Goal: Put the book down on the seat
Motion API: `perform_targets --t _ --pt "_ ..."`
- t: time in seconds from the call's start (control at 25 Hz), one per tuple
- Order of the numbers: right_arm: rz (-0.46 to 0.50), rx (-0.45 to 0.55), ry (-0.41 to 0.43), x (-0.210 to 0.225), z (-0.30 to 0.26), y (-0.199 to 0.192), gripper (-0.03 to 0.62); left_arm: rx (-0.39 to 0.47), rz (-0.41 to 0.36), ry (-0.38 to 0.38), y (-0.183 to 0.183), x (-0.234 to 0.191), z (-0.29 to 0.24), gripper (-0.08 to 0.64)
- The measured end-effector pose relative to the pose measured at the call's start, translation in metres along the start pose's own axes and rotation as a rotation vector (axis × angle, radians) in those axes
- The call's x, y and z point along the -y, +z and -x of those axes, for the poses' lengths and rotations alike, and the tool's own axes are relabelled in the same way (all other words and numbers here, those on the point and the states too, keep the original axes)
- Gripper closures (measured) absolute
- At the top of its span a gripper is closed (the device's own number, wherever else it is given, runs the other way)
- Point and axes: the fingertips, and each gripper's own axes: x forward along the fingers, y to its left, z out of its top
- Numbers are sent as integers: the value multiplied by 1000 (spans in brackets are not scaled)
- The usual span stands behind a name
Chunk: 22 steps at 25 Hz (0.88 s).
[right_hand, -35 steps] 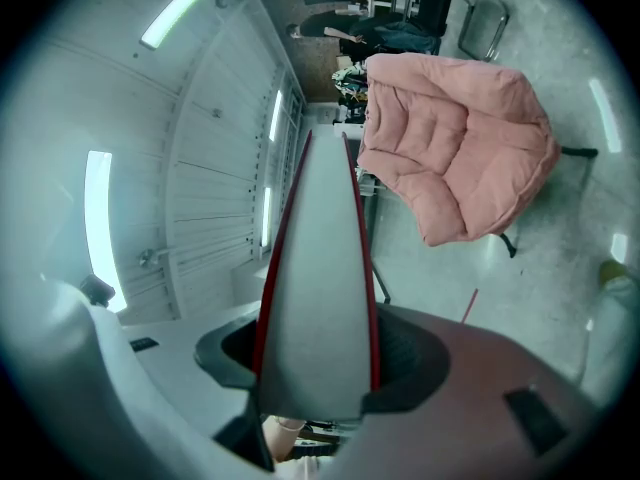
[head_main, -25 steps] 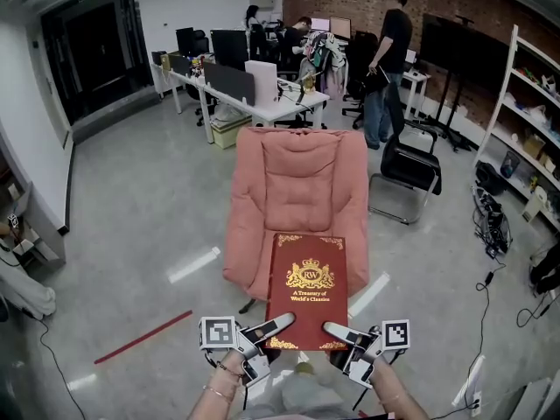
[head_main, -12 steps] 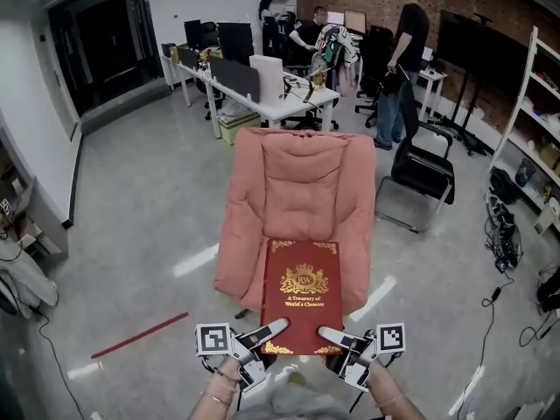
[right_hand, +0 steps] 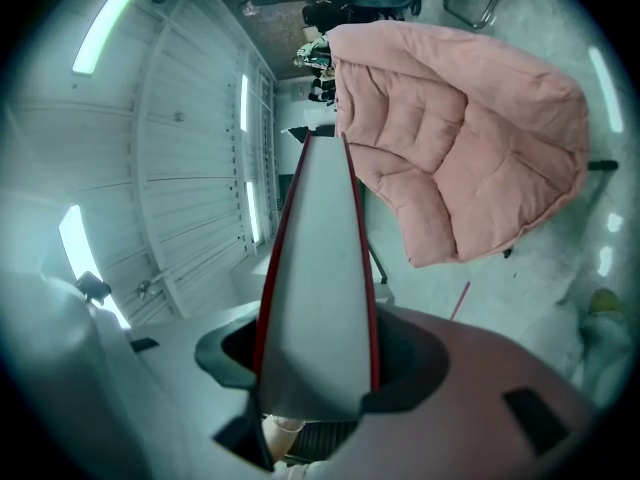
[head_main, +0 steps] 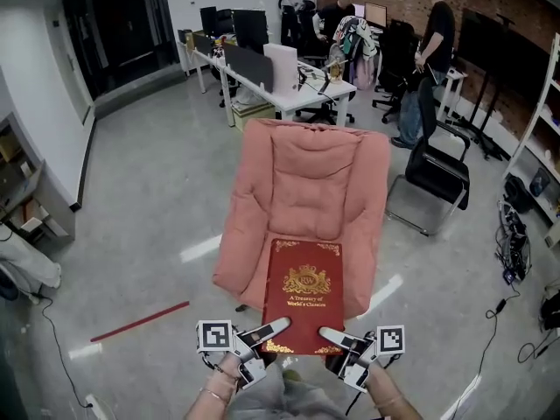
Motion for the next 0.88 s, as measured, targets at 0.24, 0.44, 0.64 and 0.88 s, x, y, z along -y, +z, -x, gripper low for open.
perform_targets --t 0.24,0.44,0.64,0.88 --pt "-21 -8 -11 6 -3 8 339 1 4 17 7 -8 -4 319" --pt "-24 9 -13 13 -9 23 337 -9 26 16 21 -14 -14 319" --pt "-22 10 -29 23 -19 40 337 -33 20 29 38 -28 -22 319" --pt "-41 3 -50 37 -34 66 337 -41 64 31 64 -42 -37 320"
